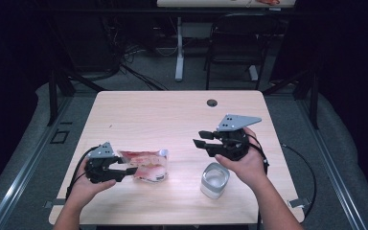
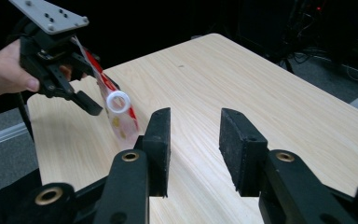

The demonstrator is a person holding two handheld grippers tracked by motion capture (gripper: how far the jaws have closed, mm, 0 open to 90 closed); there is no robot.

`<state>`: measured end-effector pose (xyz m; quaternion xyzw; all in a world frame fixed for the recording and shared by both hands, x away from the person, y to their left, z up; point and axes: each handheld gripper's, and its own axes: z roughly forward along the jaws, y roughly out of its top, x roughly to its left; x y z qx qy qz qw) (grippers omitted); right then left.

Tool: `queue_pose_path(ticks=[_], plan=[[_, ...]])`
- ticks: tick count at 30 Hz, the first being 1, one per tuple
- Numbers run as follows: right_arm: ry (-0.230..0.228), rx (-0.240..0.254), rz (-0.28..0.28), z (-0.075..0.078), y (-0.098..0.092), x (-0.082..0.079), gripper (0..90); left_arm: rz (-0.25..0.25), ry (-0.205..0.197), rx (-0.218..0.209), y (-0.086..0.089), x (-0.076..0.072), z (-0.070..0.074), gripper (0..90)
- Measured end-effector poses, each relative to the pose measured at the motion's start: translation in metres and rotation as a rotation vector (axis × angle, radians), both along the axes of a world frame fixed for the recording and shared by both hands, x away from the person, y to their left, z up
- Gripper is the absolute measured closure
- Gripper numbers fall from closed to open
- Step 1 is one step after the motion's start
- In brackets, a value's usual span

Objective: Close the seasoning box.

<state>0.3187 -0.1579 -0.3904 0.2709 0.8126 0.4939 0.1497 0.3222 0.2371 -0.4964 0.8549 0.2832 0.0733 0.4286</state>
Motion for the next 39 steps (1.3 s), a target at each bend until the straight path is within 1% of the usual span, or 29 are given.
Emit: queue_pose_path(ticks=[2, 5, 7, 11, 15, 17, 18, 19, 21, 22, 26, 27, 28, 32, 35, 39], plan=[[0.001, -0.004, -0.013, -0.001, -0.004, 0.000, 65.8, 0.002, 0.000, 0.004, 0.002, -0.001, 0.001, 47.5], [0.004, 0.006, -0.029, -0.003, -0.011, 0.000, 67.6, 0.007, -0.002, -0.003, 0.004, -0.002, 0.004, 47.5], [0.008, 0.007, -0.042, -0.005, -0.017, 0.000, 69.3, 0.011, -0.004, 0.004, 0.006, -0.003, 0.004, 47.5], [0.016, 0.011, -0.073, -0.009, -0.028, -0.001, 72.2, 0.019, -0.009, 0.002, 0.007, -0.004, 0.004, 47.7], [0.021, 0.029, -0.124, -0.013, -0.040, -0.003, 80.3, 0.027, -0.013, 0.003, 0.009, -0.004, 0.005, 47.9], [0.018, 0.027, -0.149, -0.016, -0.046, -0.004, 84.4, 0.029, -0.012, 0.003, 0.009, -0.004, 0.005, 47.8], [0.017, 0.026, -0.157, -0.017, -0.049, -0.004, 85.0, 0.029, -0.014, 0.008, 0.010, -0.004, 0.005, 47.7], [0.019, 0.030, -0.165, -0.019, -0.052, -0.005, 85.6, 0.030, -0.015, 0.008, 0.010, -0.004, 0.005, 47.7], [0.011, 0.045, -0.192, -0.023, -0.059, -0.006, 88.0, 0.034, -0.016, 0.003, 0.010, -0.004, 0.005, 47.7], [0.019, 0.052, -0.203, -0.025, -0.063, -0.006, 89.4, 0.036, -0.017, 0.003, 0.011, -0.004, 0.005, 47.6], [0.031, 0.047, -0.255, -0.034, -0.078, -0.007, 90.0, 0.039, -0.018, 0.003, 0.011, -0.005, 0.006, 47.5], [0.041, 0.056, -0.272, -0.037, -0.081, -0.007, 90.0, 0.040, -0.019, 0.003, 0.011, -0.005, 0.006, 47.5], [0.042, 0.053, -0.278, -0.039, -0.084, -0.007, 90.0, 0.041, -0.019, 0.004, 0.011, -0.005, 0.006, 47.5], [0.059, 0.080, -0.319, -0.049, -0.094, -0.008, 90.0, 0.040, -0.019, 0.003, 0.011, -0.005, 0.005, 47.5], [0.078, 0.083, -0.334, -0.056, -0.100, -0.008, 90.0, 0.041, -0.019, 0.006, 0.010, -0.005, 0.005, 47.5], [0.097, 0.099, -0.338, -0.063, -0.102, -0.009, 90.0, 0.042, -0.022, 0.007, 0.010, -0.005, 0.005, 47.5]])
